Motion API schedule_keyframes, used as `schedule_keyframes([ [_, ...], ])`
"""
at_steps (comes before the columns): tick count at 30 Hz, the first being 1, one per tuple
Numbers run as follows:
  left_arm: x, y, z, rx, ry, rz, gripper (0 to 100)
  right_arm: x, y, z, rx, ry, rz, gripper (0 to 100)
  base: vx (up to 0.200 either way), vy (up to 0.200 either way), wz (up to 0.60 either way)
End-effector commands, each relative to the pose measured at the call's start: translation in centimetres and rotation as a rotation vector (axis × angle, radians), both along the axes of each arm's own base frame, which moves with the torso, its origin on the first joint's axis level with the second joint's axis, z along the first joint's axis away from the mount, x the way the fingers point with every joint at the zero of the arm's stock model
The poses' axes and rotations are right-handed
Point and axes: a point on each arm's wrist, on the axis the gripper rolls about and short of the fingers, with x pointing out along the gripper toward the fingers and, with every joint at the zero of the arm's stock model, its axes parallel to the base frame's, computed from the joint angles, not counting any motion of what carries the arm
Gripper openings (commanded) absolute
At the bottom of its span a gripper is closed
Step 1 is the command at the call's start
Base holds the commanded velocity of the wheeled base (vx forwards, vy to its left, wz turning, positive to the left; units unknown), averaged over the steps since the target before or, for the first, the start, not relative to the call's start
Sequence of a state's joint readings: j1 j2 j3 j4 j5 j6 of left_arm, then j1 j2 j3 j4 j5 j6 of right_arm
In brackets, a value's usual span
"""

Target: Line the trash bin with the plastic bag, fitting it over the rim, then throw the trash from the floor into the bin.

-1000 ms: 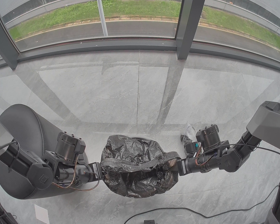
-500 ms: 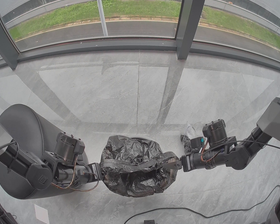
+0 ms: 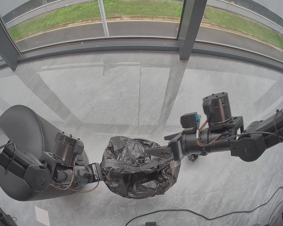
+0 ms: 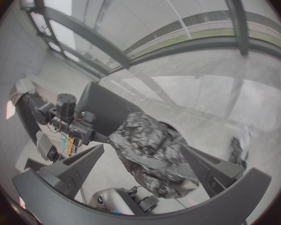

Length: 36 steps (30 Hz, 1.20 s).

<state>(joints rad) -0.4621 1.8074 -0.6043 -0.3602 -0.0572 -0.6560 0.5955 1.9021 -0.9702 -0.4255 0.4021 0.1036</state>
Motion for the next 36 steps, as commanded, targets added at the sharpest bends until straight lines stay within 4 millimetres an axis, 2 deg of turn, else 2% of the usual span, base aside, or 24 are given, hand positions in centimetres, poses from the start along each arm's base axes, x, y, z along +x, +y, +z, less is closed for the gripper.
schedule_keyframes([
  [1,-0.1,0.0,0.3,-0.007,-0.011,-0.001,0,-0.3,5.0,-1.6,-0.086,-0.06,0.06,100,0.0,0.0,0.0],
  [3,-0.1,0.0,0.3,-0.008,-0.011,-0.001,0,-0.5,6.4,-2.9,-0.129,-0.061,0.048,100,0.0,0.0,0.0],
  [6,-0.1,0.0,0.3,-0.008,-0.011,-0.001,0,-0.9,7.1,-3.9,-0.15,-0.042,0.066,100,0.0,0.0,0.0],
  [7,-0.1,0.1,0.3,-0.008,-0.009,-0.002,0,-1.0,7.4,-4.9,-0.168,-0.023,0.075,100,0.0,0.0,0.0],
  [18,0.0,0.0,0.3,-0.011,-0.011,-0.003,0,-0.9,7.7,-6.9,-0.2,0.024,0.081,100,0.0,0.0,0.0],
  [21,0.0,-0.1,0.2,-0.009,-0.007,-0.004,0,-0.4,7.9,-8.2,-0.219,0.038,0.079,100,0.0,0.0,0.0],
  [27,0.0,-0.1,0.2,-0.009,-0.008,-0.004,0,0.4,8.3,-9.0,-0.227,0.039,0.07,100,0.0,0.0,0.0],
  [36,0.0,-0.1,0.2,-0.007,-0.004,-0.006,0,1.3,8.3,-8.5,-0.211,0.018,0.052,100,0.0,0.0,0.0],
])
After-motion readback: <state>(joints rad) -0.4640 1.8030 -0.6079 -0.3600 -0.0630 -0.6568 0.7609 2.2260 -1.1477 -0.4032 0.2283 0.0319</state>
